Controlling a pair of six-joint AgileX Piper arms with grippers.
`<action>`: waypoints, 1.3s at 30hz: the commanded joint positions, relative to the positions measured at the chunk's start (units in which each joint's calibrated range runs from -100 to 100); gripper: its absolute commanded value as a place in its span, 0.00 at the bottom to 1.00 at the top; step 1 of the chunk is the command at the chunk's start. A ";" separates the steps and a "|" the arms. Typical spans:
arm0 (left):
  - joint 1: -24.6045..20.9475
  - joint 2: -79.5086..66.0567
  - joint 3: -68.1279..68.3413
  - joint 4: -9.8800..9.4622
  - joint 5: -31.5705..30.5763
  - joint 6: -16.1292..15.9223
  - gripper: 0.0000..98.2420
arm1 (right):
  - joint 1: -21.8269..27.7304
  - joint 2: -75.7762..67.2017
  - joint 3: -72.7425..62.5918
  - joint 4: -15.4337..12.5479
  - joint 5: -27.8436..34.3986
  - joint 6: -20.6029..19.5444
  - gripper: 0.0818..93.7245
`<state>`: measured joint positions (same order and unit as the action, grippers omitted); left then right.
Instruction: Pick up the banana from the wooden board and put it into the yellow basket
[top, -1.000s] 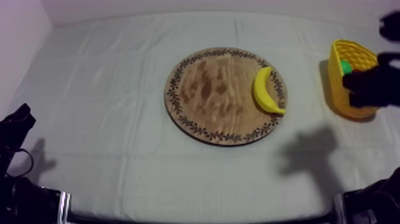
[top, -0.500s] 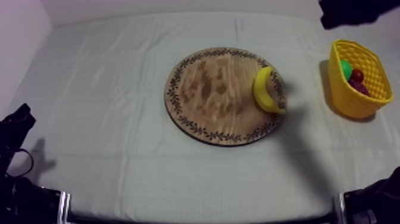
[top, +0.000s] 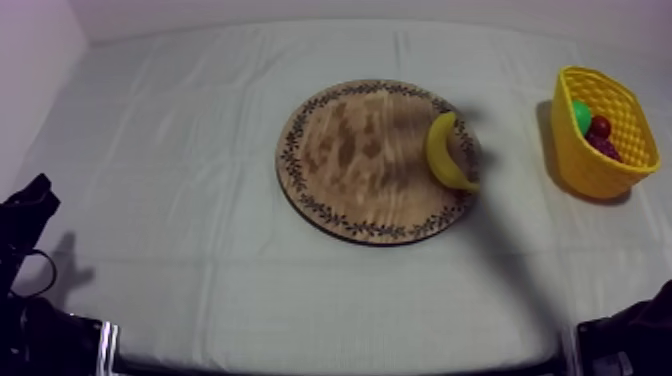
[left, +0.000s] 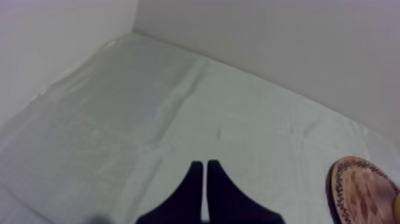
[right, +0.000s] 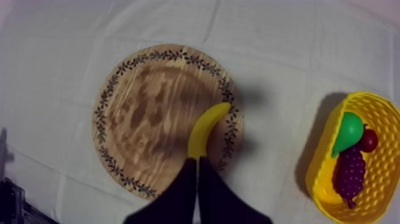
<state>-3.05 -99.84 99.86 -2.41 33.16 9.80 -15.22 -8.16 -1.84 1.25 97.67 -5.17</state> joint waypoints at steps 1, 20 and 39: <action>-0.02 0.02 0.03 -0.01 -0.01 -0.01 0.00 | 0.03 -0.09 0.20 -0.20 -0.32 0.36 0.14; -0.02 0.02 0.03 -0.01 -0.01 -0.01 0.00 | -0.68 0.14 6.38 0.67 -0.58 -3.00 0.67; -0.02 0.02 0.03 -0.01 -0.01 -0.01 0.00 | -2.65 14.40 24.00 0.11 -10.83 -4.52 0.69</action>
<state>-3.05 -99.84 99.86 -2.41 33.16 9.80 -17.78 4.73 22.06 1.53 86.87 -9.71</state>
